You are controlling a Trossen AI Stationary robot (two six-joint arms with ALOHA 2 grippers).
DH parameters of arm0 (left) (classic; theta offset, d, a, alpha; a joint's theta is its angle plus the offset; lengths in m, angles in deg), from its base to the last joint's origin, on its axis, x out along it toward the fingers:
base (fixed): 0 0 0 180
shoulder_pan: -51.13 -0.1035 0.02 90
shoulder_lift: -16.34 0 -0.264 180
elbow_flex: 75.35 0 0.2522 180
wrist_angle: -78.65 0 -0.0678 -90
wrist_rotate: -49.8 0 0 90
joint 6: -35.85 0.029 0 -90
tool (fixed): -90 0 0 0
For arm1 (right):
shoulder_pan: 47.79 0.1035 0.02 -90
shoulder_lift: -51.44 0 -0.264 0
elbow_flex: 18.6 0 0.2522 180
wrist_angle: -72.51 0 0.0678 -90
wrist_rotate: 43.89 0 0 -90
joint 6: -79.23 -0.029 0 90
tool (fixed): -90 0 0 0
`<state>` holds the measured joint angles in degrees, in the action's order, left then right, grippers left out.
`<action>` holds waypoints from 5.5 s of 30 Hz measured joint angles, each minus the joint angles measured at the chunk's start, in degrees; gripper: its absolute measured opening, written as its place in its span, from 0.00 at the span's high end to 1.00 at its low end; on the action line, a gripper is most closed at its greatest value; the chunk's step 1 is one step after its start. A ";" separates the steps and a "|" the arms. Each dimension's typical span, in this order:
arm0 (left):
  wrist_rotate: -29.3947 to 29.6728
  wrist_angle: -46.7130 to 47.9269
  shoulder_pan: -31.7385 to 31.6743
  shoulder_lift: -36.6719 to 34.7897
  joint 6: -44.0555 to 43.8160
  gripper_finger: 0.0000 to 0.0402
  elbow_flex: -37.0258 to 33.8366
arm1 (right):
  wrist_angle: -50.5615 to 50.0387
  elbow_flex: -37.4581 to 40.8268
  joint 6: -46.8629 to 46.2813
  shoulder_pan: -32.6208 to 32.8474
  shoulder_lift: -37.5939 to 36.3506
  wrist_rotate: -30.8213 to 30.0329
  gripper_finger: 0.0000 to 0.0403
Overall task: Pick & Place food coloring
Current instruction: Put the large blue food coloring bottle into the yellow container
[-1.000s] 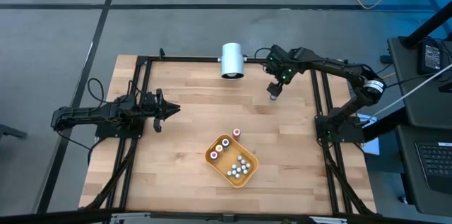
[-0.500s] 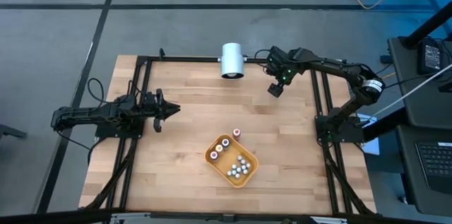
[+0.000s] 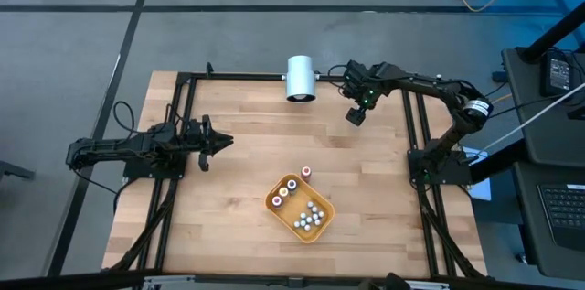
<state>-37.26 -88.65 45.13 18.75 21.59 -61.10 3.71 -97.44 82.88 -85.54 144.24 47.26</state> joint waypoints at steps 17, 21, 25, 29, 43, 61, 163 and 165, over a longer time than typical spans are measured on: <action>0.00 0.00 0.01 0.00 0.00 0.84 0.00 | 0.11 -0.02 1.39 -0.03 3.54 -0.54 0.41; 0.00 -0.01 0.00 0.00 0.00 0.84 0.00 | -0.60 -0.02 1.39 -0.03 3.54 -1.58 0.52; 0.00 -0.02 0.02 0.00 0.00 0.85 0.00 | -0.88 -0.02 1.58 -0.03 3.52 -1.57 0.61; 0.00 -0.02 0.01 -0.01 0.00 0.84 0.00 | -1.16 -0.03 2.29 -0.03 3.49 -1.57 0.62; 0.00 -0.01 0.00 0.00 0.00 0.84 0.00 | -7.24 -2.04 2.61 3.25 -2.85 0.51 0.62; 0.00 -0.02 0.00 0.00 0.00 0.85 0.00 | -21.70 -23.38 -3.63 23.64 -10.54 0.51 0.60; 0.00 -0.01 0.00 -0.01 0.00 0.84 -0.01 | 5.23 -28.74 -18.39 51.14 21.24 4.71 0.60; 0.00 -0.01 0.00 -0.01 0.00 0.84 -0.01 | 5.37 -28.74 -18.39 51.01 21.45 3.57 0.60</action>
<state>-37.26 -88.66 45.13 18.74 21.59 -61.11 9.08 -126.18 64.48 -34.54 165.69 50.83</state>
